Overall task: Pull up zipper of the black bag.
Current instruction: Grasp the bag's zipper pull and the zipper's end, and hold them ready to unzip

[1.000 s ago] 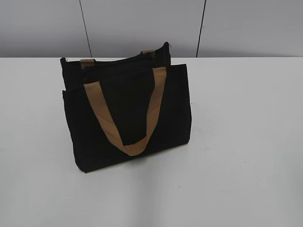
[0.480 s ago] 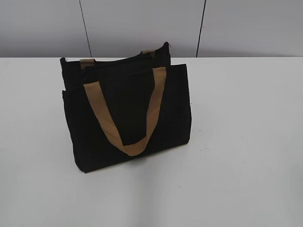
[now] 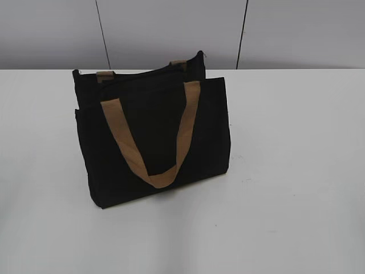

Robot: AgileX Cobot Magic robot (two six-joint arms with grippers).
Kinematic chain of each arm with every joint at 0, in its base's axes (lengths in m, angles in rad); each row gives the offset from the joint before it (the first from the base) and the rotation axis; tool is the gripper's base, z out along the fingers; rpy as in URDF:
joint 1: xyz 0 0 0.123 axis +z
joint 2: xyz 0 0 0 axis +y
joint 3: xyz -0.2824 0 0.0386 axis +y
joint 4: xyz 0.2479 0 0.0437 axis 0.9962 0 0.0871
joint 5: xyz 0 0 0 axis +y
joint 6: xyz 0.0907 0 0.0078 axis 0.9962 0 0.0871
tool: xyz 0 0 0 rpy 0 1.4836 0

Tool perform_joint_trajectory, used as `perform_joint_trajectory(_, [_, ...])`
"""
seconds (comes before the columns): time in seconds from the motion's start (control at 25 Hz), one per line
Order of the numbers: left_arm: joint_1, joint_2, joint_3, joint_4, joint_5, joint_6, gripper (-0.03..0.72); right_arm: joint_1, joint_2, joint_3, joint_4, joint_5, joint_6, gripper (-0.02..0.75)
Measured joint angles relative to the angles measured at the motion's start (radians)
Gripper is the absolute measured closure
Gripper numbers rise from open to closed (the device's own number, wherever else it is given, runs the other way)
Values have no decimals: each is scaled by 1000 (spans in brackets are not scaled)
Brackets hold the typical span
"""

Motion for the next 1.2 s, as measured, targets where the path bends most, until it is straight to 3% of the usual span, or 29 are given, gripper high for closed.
perform_joint_trajectory(0.16, [-19,105,-1,-20,-196,9,266,0,0,0,0,0,0,443])
perform_joint_trajectory(0.32, [-85,215,24,-22,-384,10,258,0,0,0,0,0,0,443])
perform_joint_trajectory(0.52, [-153,365,139,-24,-638,10,258,0,0,0,0,0,0,443])
perform_joint_trajectory(0.84, [-193,622,307,-27,-1135,8,258,0,0,0,0,0,0,443])
perform_joint_trajectory(1.04, [-213,826,309,87,-1385,-5,258,0,0,0,0,0,0,443])
perform_joint_trajectory(1.2, [-214,976,309,136,-1485,-82,258,0,0,0,0,0,0,443])
